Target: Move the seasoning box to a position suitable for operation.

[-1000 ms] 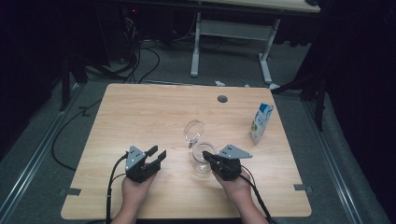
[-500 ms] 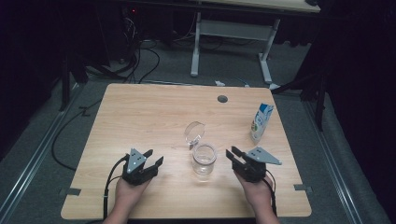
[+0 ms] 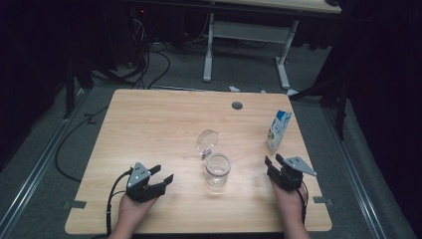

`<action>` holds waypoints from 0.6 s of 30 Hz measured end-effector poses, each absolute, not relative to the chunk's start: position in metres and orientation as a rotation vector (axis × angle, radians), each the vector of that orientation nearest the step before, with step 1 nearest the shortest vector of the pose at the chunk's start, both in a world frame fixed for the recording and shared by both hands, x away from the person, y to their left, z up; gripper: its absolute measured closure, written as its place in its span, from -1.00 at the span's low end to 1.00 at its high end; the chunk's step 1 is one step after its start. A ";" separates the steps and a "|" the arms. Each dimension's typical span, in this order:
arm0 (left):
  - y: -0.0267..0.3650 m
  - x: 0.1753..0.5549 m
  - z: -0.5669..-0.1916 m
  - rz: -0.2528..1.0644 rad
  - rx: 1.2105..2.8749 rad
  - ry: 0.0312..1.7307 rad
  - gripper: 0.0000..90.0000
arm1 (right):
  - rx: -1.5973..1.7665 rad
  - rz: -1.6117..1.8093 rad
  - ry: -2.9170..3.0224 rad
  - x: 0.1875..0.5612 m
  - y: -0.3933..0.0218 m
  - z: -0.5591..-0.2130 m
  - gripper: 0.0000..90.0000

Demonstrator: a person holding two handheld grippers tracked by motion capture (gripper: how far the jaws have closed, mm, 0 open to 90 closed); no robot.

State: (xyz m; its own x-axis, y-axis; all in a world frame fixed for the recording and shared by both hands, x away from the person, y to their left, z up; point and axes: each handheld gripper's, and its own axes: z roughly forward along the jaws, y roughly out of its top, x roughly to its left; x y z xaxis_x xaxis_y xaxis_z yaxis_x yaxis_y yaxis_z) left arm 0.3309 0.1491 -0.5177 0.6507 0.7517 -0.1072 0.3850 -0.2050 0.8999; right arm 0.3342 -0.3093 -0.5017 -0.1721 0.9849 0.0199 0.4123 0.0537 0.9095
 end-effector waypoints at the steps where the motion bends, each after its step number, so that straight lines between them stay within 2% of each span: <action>1: 0.149 0.331 -0.517 0.444 1.819 0.906 -0.15 | 1.438 1.097 1.656 0.338 -0.312 -0.501 0.14; 7: 0.148 0.330 -0.517 0.470 1.808 0.898 -0.14 | 1.495 1.075 1.620 0.367 -0.325 -0.498 -0.06; 9: 0.148 0.330 -0.517 0.479 1.807 0.895 -0.13 | 1.501 1.061 1.607 0.375 -0.326 -0.496 -0.06; 11: 0.149 0.330 -0.517 0.478 1.805 0.898 -0.13 | 1.505 1.028 1.591 0.384 -0.326 -0.494 -0.02; 14: 0.150 0.329 -0.517 0.479 1.801 0.901 -0.13 | 1.505 1.030 1.559 0.392 -0.329 -0.490 0.12; 15: 0.150 0.329 -0.518 0.480 1.800 0.901 -0.12 | 1.505 1.025 1.536 0.395 -0.329 -0.487 0.23; 18: 0.151 0.329 -0.518 0.485 1.805 0.897 -0.12 | 1.505 1.017 1.529 0.400 -0.330 -0.484 0.31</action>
